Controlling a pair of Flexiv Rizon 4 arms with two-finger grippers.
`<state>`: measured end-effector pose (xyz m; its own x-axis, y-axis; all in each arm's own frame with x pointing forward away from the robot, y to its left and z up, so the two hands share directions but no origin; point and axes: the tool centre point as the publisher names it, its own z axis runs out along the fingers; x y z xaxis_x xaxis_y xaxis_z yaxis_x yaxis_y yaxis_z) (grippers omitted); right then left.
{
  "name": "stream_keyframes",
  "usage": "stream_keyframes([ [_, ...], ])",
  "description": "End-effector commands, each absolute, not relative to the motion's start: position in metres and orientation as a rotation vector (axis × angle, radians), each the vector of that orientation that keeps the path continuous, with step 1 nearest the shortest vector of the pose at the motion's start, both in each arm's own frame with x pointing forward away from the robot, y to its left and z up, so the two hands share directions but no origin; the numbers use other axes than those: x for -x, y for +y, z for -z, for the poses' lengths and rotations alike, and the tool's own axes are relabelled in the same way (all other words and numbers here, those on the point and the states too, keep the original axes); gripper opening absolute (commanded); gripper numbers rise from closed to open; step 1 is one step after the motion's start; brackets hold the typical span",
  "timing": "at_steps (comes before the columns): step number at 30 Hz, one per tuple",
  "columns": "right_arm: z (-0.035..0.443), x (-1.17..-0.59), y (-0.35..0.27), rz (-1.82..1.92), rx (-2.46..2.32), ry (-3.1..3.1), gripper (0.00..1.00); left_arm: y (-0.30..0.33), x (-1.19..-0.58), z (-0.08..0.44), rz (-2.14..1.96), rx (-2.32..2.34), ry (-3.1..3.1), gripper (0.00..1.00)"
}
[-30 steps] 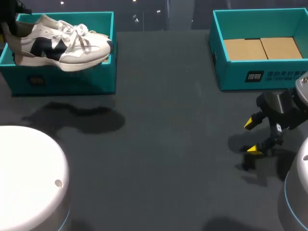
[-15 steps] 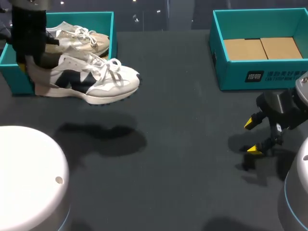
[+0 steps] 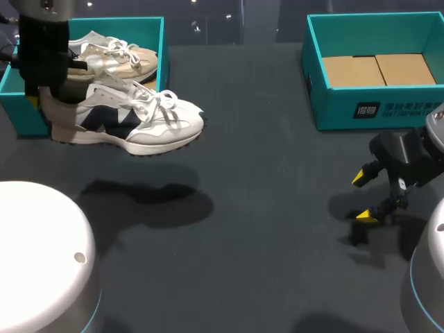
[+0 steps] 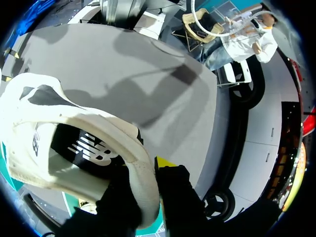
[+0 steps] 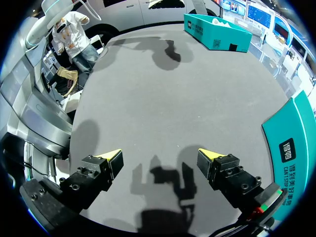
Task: Take the shoe out of the shoebox, open the shoe tongue, remove and reinsert the insole, then place the shoe into the shoebox
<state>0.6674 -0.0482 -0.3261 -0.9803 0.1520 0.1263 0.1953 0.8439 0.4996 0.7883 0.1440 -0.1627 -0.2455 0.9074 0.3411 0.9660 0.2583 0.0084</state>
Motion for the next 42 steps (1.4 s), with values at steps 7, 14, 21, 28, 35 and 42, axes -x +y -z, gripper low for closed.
stream_keyframes([
  [7, 0.326, -0.666, -0.049, 0.807, 0.278, -2.94, 1.0, 0.086, -0.748, 0.198, 0.409, 1.817, -2.215, 0.0],
  [14, 0.326, -0.666, -0.049, 0.807, 0.278, -2.94, 1.0, 0.058, -0.74, 0.224, 0.445, 1.861, -2.172, 0.0],
  [21, 0.326, -0.666, -0.049, 0.807, 0.278, -2.94, 1.0, 0.031, -0.739, 0.25, 0.459, 1.864, -2.157, 0.0],
  [28, 0.326, -0.666, -0.049, 0.807, 0.278, -2.94, 1.0, 0.004, -0.735, 0.273, 0.494, 1.883, -2.131, 0.0],
  [35, 0.326, -0.666, -0.049, 0.807, 0.278, -2.94, 1.0, -0.02, -0.731, 0.288, 0.522, 1.914, -2.122, 0.0],
  [42, 0.326, -0.666, -0.049, 0.807, 0.278, -2.94, 1.0, -0.04, -0.73, 0.302, 0.536, 1.932, -2.121, 0.0],
])
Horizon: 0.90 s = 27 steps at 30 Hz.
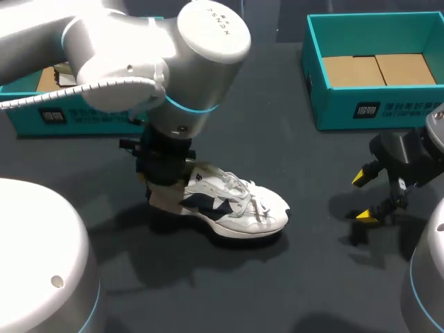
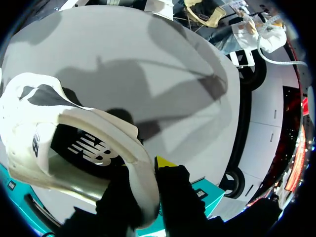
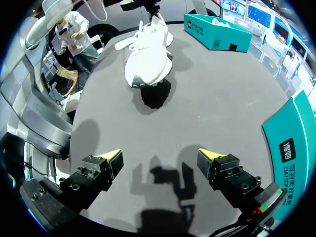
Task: Take the shoe out of the shoebox, open the shoe tongue, remove and reinsert the insole, then place the shoe into the shoebox
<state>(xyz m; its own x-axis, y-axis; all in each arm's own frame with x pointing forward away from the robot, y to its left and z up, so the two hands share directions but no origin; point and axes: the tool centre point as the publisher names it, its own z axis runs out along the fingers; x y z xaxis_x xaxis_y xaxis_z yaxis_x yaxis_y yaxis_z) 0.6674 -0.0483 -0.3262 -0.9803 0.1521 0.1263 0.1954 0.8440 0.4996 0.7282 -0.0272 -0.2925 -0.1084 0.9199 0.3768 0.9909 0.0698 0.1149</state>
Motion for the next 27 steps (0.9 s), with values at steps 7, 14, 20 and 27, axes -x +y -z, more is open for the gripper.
stream_keyframes([
  [7, 0.326, -0.666, -0.049, 0.807, 0.278, -2.94, 1.0, -0.054, -0.73, 0.319, 0.556, 1.953, -2.127, 0.0],
  [14, 0.326, -0.666, -0.049, 0.807, 0.278, -2.94, 1.0, -0.066, -0.73, 0.331, 0.571, 1.978, -2.128, 0.0],
  [20, 0.326, -0.666, -0.049, 0.807, 0.278, -2.94, 1.0, -0.073, -0.731, 0.337, 0.573, 1.989, -2.128, 0.0],
  [27, 0.326, -0.666, -0.049, 0.807, 0.278, -2.94, 1.0, -0.076, -0.728, 0.344, 0.577, 2.005, -2.117, 0.0],
])
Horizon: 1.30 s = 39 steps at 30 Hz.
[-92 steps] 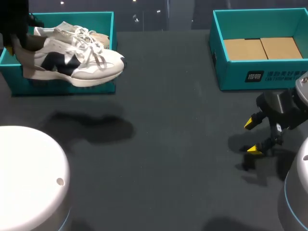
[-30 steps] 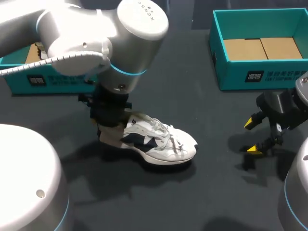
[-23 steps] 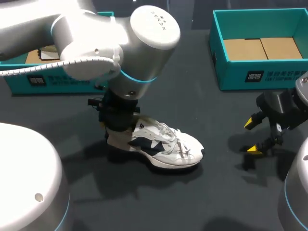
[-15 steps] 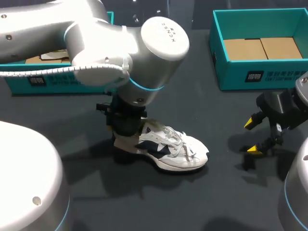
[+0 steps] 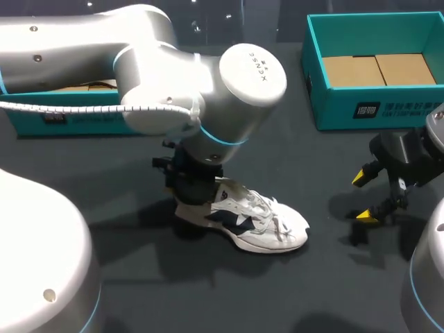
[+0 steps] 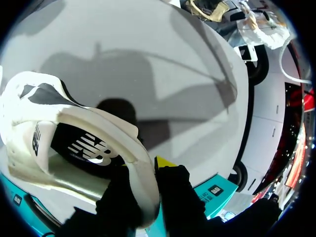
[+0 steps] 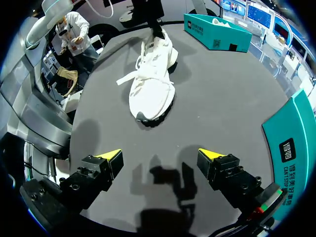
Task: Take the shoe out of the shoebox, open the shoe tongue, remove and reinsert the insole, then place the shoe into the shoebox
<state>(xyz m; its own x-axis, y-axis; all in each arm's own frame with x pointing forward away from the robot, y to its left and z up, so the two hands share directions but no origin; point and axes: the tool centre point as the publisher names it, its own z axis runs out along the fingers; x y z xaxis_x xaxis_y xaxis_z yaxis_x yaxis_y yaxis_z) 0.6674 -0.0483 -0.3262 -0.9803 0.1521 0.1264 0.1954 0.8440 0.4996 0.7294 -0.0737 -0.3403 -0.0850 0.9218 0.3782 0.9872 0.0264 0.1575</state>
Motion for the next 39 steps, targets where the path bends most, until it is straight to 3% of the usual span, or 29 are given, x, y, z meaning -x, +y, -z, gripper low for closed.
stream_keyframes([
  [1, 0.326, -0.666, -0.049, 0.807, 0.278, -2.94, 1.0, -0.076, -0.728, 0.345, 0.575, 2.007, -2.115, 0.0],
  [11, 0.326, -0.666, -0.049, 0.807, 0.278, -2.94, 1.0, -0.076, -0.727, 0.352, 0.555, 2.024, -2.097, 0.01],
  [13, 0.326, -0.666, -0.049, 0.807, 0.278, -2.94, 1.0, -0.076, -0.727, 0.353, 0.552, 2.025, -2.098, 0.19],
  [15, 0.326, -0.666, -0.049, 0.807, 0.278, -2.94, 1.0, -0.077, -0.729, 0.353, 0.547, 2.025, -2.103, 0.27],
  [17, 0.326, -0.666, -0.049, 0.807, 0.278, -2.94, 1.0, -0.077, -0.73, 0.352, 0.54, 2.026, -2.106, 0.42],
  [19, 0.326, -0.666, -0.049, 0.807, 0.278, -2.94, 1.0, -0.077, -0.73, 0.351, 0.537, 2.028, -2.107, 0.5],
  [22, 0.326, -0.666, -0.049, 0.807, 0.278, -2.94, 1.0, -0.076, -0.731, 0.351, 0.53, 2.03, -2.113, 0.53],
  [25, 0.326, -0.666, -0.049, 0.807, 0.278, -2.94, 1.0, -0.075, -0.731, 0.348, 0.514, 2.029, -2.124, 0.75],
  [30, 0.326, -0.666, -0.049, 0.807, 0.278, -2.94, 1.0, -0.074, -0.73, 0.335, 0.462, 2.036, -2.153, 1.0],
  [39, 0.326, -0.666, -0.049, 0.807, 0.278, -2.94, 1.0, -0.067, -0.726, 0.293, 0.348, 2.019, -2.253, 1.0],
])
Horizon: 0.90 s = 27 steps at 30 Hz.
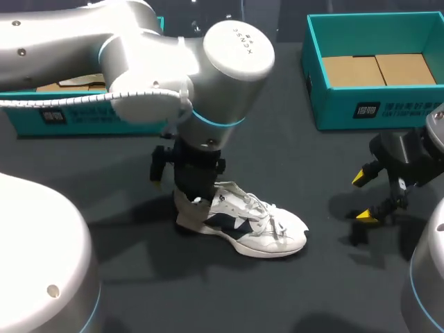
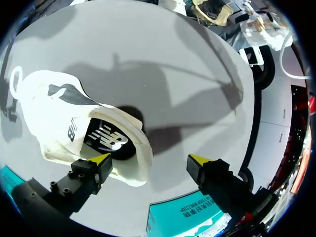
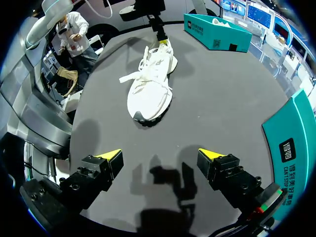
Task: Take the shoe out of the shoebox, open the shoe tongue, remove and reinsert the insole, then place the shoe into the shoebox
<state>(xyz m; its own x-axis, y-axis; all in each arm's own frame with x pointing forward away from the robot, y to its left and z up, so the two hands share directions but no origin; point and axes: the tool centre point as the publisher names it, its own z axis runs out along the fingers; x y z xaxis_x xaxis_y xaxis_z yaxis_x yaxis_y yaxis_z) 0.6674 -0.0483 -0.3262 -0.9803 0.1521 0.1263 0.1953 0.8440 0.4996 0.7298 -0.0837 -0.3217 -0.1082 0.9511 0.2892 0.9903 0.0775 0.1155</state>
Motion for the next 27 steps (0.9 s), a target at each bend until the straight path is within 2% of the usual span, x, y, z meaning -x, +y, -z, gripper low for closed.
stream_keyframes([
  [1, 0.326, -0.666, -0.049, 0.807, 0.278, -2.94, 1.0, -0.064, -0.726, 0.286, 0.316, 2.008, -2.27, 1.0],
  [10, 0.326, -0.666, -0.049, 0.807, 0.278, -2.94, 1.0, -0.022, -0.711, 0.224, -0.047, 1.73, -2.448, 1.0],
  [14, 0.326, -0.666, -0.049, 0.807, 0.278, -2.94, 1.0, 0.007, -0.697, 0.209, -0.308, 1.597, -2.207, 1.0],
  [27, 0.326, -0.666, -0.049, 0.807, 0.278, -2.94, 1.0, 0.007, -0.697, 0.209, -0.308, 1.597, -2.207, 1.0],
])
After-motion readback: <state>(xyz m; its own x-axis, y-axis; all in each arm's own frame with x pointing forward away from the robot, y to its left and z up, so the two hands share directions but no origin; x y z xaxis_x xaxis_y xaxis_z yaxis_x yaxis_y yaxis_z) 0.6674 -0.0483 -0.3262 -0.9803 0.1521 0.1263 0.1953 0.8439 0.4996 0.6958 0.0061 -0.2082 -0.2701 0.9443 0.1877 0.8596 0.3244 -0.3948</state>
